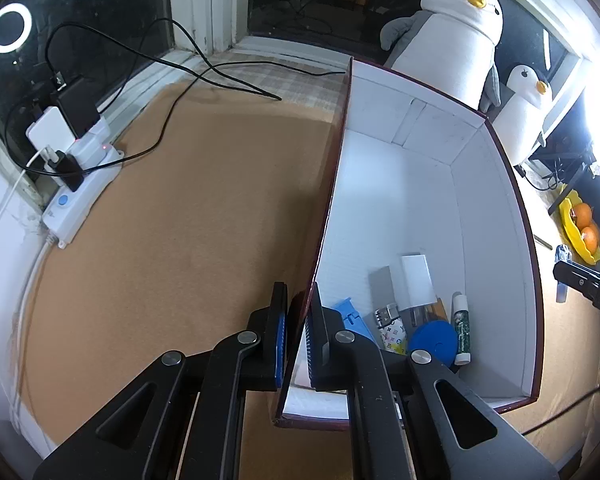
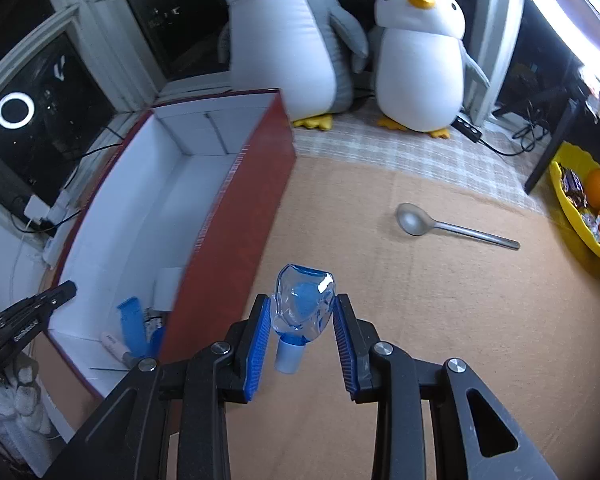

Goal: Organize rigid objects
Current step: 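Carry the blue eye-drop bottle into the box and release it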

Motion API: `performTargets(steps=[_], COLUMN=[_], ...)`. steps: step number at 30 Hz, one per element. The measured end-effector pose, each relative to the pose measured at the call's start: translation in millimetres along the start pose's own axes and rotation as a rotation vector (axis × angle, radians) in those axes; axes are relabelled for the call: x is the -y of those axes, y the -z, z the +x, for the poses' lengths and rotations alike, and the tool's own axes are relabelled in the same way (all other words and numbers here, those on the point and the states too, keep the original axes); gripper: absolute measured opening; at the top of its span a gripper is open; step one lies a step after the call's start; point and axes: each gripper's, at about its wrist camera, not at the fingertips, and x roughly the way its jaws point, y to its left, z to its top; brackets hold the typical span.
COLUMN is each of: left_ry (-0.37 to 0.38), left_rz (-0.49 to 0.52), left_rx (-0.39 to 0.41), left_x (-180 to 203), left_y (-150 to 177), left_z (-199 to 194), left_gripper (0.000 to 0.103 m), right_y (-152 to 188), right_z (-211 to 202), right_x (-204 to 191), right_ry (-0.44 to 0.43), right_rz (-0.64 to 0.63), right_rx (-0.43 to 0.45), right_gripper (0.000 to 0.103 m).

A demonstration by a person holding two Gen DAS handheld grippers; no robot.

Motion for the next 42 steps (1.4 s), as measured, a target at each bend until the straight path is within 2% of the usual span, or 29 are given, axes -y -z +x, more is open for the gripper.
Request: performTargets(steps=[15, 25, 42], left_ry=[0.018, 0.019, 0.012], left_rz=[0.007, 0.005, 0.006], left_rx=[0.015, 0.015, 0.012], left_x=[-2, -2, -1], left_y=[1, 1, 0], left_z=[-1, 0, 1], left_gripper=[0.007, 0.007, 0.007], right_y=[5, 7, 9], right_z=[-12, -4, 21], right_x=[-71, -104, -112], right_ry=[-0.088, -0.112, -0.100], right_rz=[-0.091, -0.153, -0.186], right_rx=[0.029, 0.002, -0.030], right_gripper=[0.029, 0.029, 0.029])
